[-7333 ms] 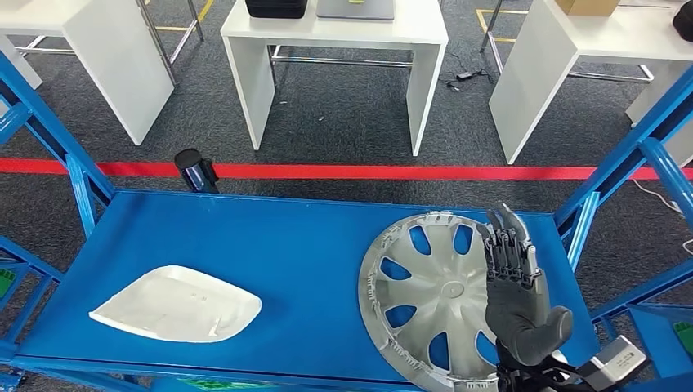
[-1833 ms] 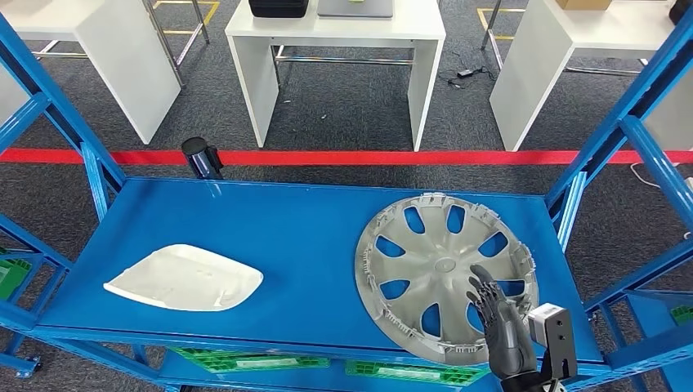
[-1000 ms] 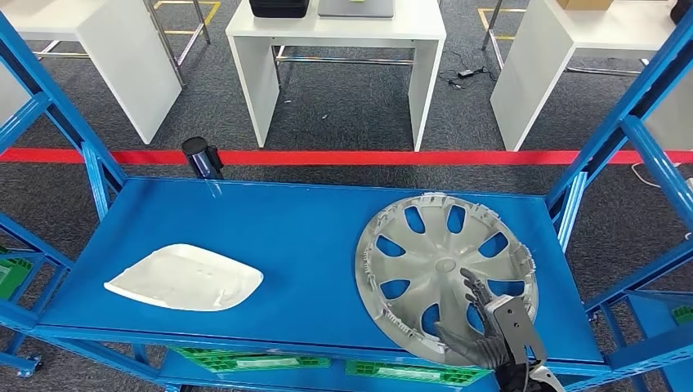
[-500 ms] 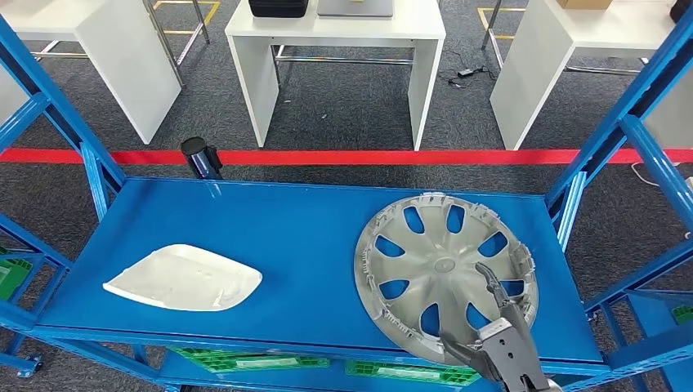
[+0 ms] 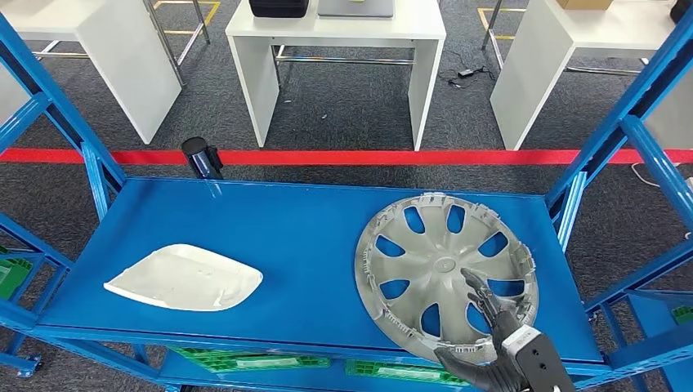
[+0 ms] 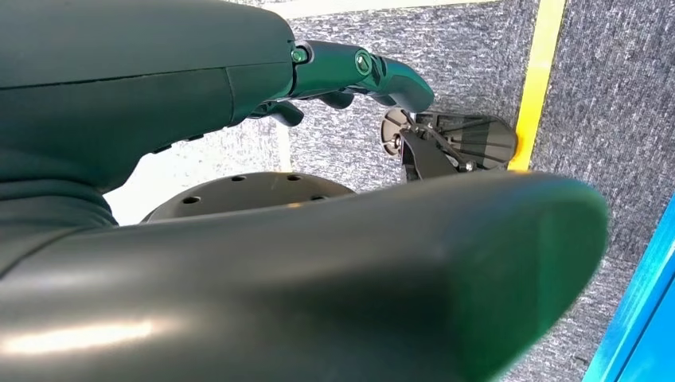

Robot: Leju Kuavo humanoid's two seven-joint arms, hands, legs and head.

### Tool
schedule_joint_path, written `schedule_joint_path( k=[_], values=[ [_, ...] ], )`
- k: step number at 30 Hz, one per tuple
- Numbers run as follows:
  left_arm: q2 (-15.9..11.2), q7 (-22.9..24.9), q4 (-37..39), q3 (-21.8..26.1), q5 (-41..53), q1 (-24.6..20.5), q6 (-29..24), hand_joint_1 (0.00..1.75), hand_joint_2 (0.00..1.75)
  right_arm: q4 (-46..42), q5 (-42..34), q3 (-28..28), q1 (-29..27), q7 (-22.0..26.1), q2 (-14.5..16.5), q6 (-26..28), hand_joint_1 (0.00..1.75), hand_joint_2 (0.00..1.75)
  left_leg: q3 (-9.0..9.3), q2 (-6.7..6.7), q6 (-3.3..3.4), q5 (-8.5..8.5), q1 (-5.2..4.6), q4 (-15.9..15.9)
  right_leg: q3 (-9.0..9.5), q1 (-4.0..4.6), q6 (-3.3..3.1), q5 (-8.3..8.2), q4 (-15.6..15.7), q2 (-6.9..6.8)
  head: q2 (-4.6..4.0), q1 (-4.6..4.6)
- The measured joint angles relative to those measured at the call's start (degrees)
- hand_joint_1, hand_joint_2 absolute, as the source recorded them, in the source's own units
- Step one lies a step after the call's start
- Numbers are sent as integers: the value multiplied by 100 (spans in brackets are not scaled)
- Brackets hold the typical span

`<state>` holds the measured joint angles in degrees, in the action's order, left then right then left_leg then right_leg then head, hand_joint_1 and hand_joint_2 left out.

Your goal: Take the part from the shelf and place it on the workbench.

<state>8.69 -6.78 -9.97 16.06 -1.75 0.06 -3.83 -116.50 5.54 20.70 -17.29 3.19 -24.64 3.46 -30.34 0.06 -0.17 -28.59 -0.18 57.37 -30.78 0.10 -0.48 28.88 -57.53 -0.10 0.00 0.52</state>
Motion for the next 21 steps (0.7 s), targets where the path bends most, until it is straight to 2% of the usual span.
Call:
schedule_joint_path(
  k=[4, 10, 17, 21],
  values=[
    [12, 24, 1, 0, -1, 0, -31, 0, 0, -13, 148, 39, -129, -247, -358, -142, 0, 175, -2, 0, 0, 0, 0, 0, 0, 0, 0, 0, 0, 0, 0, 0],
    [47, 45, 0, 0, -16, -2, -91, 0, 0, 5, 915, 286, -138, -421, -711, -17, 0, 175, -8, 0, 0, 0, 0, 0, -1, 0, 0, 0, 0, 1, 0, 1],
    [67, 19, 0, 0, -17, -3, -100, 0, 0, 87, 1945, 489, 38, -479, -875, 401, 0, 175, -5, 0, 0, 1, 1, 0, -1, 1, 0, 0, -1, 1, 0, 0],
    [72, 8, 0, 1, -17, -4, -101, 0, 0, 91, 2882, 606, 95, -367, -876, 817, 0, 175, -4, 0, 0, 0, 1, 0, -1, 1, 0, 0, -1, 1, 0, 0]
  ],
)
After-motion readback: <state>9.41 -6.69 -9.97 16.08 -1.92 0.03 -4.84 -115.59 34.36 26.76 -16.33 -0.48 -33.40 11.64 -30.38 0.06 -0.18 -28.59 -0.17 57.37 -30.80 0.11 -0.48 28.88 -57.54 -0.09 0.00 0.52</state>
